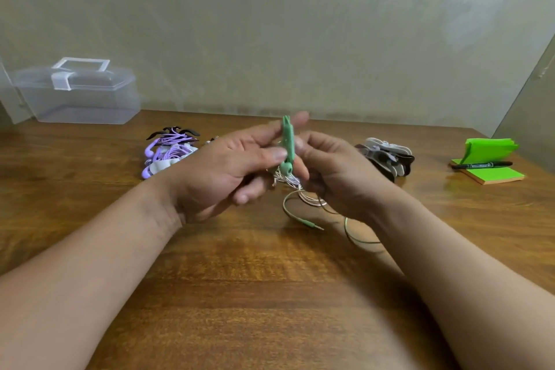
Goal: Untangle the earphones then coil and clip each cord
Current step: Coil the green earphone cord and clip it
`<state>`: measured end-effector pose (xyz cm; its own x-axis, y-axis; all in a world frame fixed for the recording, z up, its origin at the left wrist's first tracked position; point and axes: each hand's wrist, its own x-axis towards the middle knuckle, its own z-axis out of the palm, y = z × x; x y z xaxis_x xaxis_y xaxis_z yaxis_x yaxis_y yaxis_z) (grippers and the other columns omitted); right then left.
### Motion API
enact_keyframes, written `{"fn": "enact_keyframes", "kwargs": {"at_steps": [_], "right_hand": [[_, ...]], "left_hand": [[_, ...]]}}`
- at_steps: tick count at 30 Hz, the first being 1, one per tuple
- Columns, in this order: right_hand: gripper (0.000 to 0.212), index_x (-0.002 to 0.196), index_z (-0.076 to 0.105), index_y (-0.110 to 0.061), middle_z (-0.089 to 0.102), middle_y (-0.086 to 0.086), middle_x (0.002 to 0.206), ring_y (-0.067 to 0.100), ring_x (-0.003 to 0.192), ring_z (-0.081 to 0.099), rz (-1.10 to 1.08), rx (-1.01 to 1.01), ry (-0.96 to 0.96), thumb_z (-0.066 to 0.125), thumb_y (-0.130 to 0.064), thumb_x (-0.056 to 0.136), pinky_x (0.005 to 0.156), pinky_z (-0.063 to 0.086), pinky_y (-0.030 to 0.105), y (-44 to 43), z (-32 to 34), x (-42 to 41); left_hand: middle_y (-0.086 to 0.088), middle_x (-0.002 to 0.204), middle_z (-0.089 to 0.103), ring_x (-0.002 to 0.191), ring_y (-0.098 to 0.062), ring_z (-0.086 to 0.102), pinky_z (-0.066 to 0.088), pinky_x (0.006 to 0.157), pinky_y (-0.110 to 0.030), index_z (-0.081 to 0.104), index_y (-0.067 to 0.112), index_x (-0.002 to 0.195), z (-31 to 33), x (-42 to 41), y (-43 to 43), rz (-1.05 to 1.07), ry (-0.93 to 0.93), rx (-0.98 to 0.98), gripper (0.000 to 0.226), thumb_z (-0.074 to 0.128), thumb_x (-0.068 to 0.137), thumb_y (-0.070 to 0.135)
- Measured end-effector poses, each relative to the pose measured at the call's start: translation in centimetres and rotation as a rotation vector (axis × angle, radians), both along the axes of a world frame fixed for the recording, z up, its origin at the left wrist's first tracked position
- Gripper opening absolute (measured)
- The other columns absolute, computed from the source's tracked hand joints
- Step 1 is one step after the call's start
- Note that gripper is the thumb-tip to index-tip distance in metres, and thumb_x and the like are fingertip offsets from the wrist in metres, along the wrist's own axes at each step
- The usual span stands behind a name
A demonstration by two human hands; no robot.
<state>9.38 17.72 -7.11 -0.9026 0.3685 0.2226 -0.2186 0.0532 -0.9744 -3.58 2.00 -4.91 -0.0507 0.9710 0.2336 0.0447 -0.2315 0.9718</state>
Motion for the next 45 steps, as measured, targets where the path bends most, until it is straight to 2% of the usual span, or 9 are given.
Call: {"fn": "enact_keyframes", "kwargs": {"at_steps": [3, 10, 13, 19, 24, 29, 33, 39, 45], "right_hand": [[0.034, 0.087, 0.075, -0.039, 0.051, 0.001, 0.071, 0.008, 0.056, 0.032, -0.057, 0.218, -0.11, 0.053, -0.025, 0.109, 0.05, 0.028, 0.022, -1.5, -0.3, -0.5], [0.038, 0.082, 0.071, -0.01, 0.062, -0.002, 0.076, 0.006, 0.057, 0.044, -0.197, 0.491, -0.256, 0.052, -0.027, 0.11, 0.06, 0.035, 0.028, -3.2, 0.3, -0.5], [0.029, 0.088, 0.074, -0.016, 0.062, -0.014, 0.064, 0.002, 0.055, 0.051, -0.279, 0.601, -0.27, 0.055, -0.026, 0.108, 0.054, 0.038, 0.019, -3.3, 1.0, 0.0], [0.02, 0.083, 0.069, -0.018, 0.059, -0.01, 0.062, -0.003, 0.062, 0.056, -0.486, 0.851, -0.125, 0.069, -0.029, 0.1, 0.053, 0.037, 0.017, -3.0, 1.6, 0.4], [0.017, 0.084, 0.07, -0.017, 0.065, -0.002, 0.066, 0.008, 0.057, 0.051, -0.479, 0.618, 0.002, 0.077, -0.028, 0.095, 0.055, 0.041, 0.027, -0.7, 3.3, 1.8], [0.014, 0.092, 0.073, -0.007, 0.074, 0.014, 0.083, 0.011, 0.07, 0.062, -0.291, 0.538, 0.039, 0.079, -0.02, 0.092, 0.062, 0.047, 0.026, -0.3, 3.5, 2.3], [0.007, 0.09, 0.069, -0.002, 0.069, 0.003, 0.069, 0.003, 0.055, 0.059, -0.129, 0.317, 0.022, 0.073, -0.007, 0.092, 0.053, 0.043, 0.013, 0.6, 3.3, 2.4], [0.016, 0.095, 0.075, -0.013, 0.052, 0.017, 0.086, 0.026, 0.068, 0.033, 0.063, 0.092, -0.048, 0.076, -0.027, 0.089, 0.057, 0.025, 0.032, 1.8, 1.9, 1.7], [0.02, 0.095, 0.067, -0.018, 0.057, 0.006, 0.074, 0.009, 0.067, 0.052, -0.082, 0.484, -0.109, 0.054, -0.016, 0.11, 0.067, 0.044, 0.026, -1.9, -0.2, -0.2]], "left_hand": [[0.004, 0.088, 0.072, 0.036, -0.004, 0.03, 0.021, 0.044, -0.023, 0.045, 0.033, 0.153, -0.3, -0.6, 0.7, 0.192, -0.121, 0.037, 0.051, 0.043, 0.107, 0.011], [-0.007, 0.119, 0.076, 0.038, -0.004, 0.032, 0.042, 0.042, -0.023, 0.036, 0.034, 0.158, -0.9, -0.7, 1.1, 0.466, 0.185, 0.064, 0.055, 0.044, 0.109, 0.009], [-0.012, 0.126, 0.072, 0.044, 0.009, 0.05, 0.039, 0.1, -0.052, 0.035, 0.029, 0.158, -0.7, 0.0, 1.0, 0.549, 0.272, 0.031, 0.057, 0.045, 0.108, 0.003], [0.013, 0.129, 0.071, 0.116, 0.006, 0.064, 0.022, 0.12, -0.036, 0.044, 0.03, 0.155, -0.9, -1.0, 1.1, 0.605, 0.388, -0.028, 0.056, 0.05, 0.106, 0.002], [0.018, 0.103, 0.076, 0.047, 0.003, 0.034, 0.032, 0.046, -0.017, 0.039, 0.031, 0.156, -0.4, -0.1, 0.5, 0.367, 0.354, -0.063, 0.053, 0.044, 0.109, 0.01], [-0.008, 0.1, 0.072, 0.068, 0.008, 0.065, 0.046, 0.066, -0.004, 0.052, 0.008, 0.141, 0.1, 1.0, -0.3, 0.135, 0.348, -0.14, 0.036, 0.039, 0.108, 0.0], [-0.013, 0.108, 0.075, 0.107, -0.018, 0.067, 0.05, 0.1, -0.03, 0.064, 0.0, 0.124, 0.3, 0.2, -0.7, -0.013, 0.457, -0.168, 0.025, 0.049, 0.107, 0.011], [-0.01, 0.091, 0.071, 0.051, -0.019, 0.029, 0.025, 0.045, -0.021, 0.056, 0.029, 0.147, 0.9, 0.1, -1.3, -0.133, 0.229, -0.086, 0.045, 0.054, 0.103, 0.02], [-0.01, 0.093, 0.064, 0.034, -0.002, 0.025, 0.009, 0.047, -0.031, 0.055, 0.033, 0.147, 0.0, -0.3, 0.4, 0.158, -0.141, 0.064, 0.048, 0.055, 0.1, 0.026]]}}
